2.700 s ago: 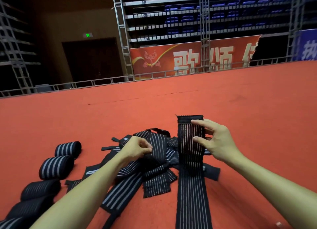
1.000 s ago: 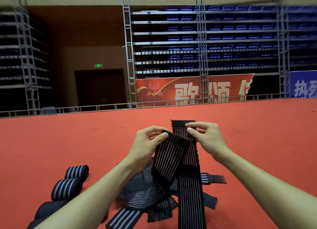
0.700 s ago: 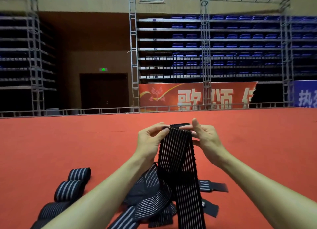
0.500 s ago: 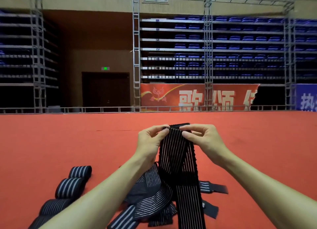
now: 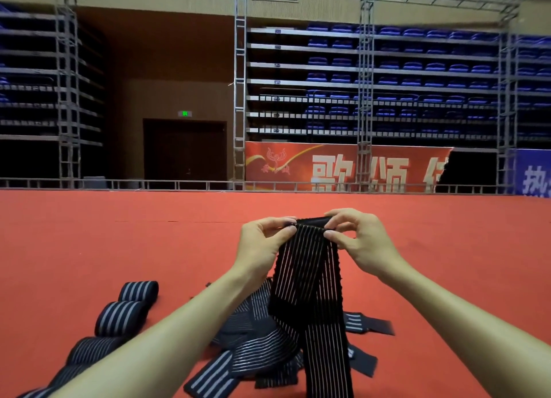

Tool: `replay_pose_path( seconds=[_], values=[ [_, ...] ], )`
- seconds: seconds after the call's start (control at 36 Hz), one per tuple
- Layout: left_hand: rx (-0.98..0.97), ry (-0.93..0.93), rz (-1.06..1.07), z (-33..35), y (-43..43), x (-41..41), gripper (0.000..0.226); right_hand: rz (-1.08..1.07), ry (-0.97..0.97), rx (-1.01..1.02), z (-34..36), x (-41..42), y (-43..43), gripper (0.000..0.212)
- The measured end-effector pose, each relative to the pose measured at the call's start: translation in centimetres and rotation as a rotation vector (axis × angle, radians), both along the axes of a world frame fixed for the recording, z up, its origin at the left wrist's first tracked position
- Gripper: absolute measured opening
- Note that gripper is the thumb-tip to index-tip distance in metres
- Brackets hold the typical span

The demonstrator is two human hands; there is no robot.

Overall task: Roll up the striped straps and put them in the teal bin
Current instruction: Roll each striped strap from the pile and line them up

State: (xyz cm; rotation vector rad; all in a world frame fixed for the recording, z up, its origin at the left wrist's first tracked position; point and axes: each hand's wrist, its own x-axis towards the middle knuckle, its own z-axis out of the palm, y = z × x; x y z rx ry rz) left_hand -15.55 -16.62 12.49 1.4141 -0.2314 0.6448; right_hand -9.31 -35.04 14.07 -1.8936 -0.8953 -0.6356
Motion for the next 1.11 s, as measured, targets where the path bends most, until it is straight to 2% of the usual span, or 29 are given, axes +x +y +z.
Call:
replay_pose_path(
  seconds=[0.19,0.36,0.56,0.67,0.92,1.11],
  values=[
    [0.148,-0.030,0.032,0.3,-0.1,0.2,0.014,-0.009,-0.025,-0.026,0.3,-0.5,-0.6,0.024],
    [0.235,-0.084,0.077,0.6,-0.2,0.0,0.020,-0.010,-0.020,-0.087,0.5,-0.6,-0.9,0.025],
    [0.313,-0.052,0.160,0.8,-0.1,0.6,0.017,0.006,0.023,-0.107,0.6,-0.7,-1.1,0.020],
    [0.359,-0.028,0.203,1.0,0.0,0.8,0.009,-0.005,-0.049,-0.100,0.9,-1.1,-0.9,0.023],
    [0.451,0.016,0.226,1.4,0.1,0.7,0.009,-0.037,-0.301,-0.101,0.7,-1.1,-1.1,0.024],
    [0.411,0.013,0.196,1.3,0.0,0.5,0.007,-0.053,-0.301,-0.084,0.3,-0.5,-1.2,0.027]
  ],
)
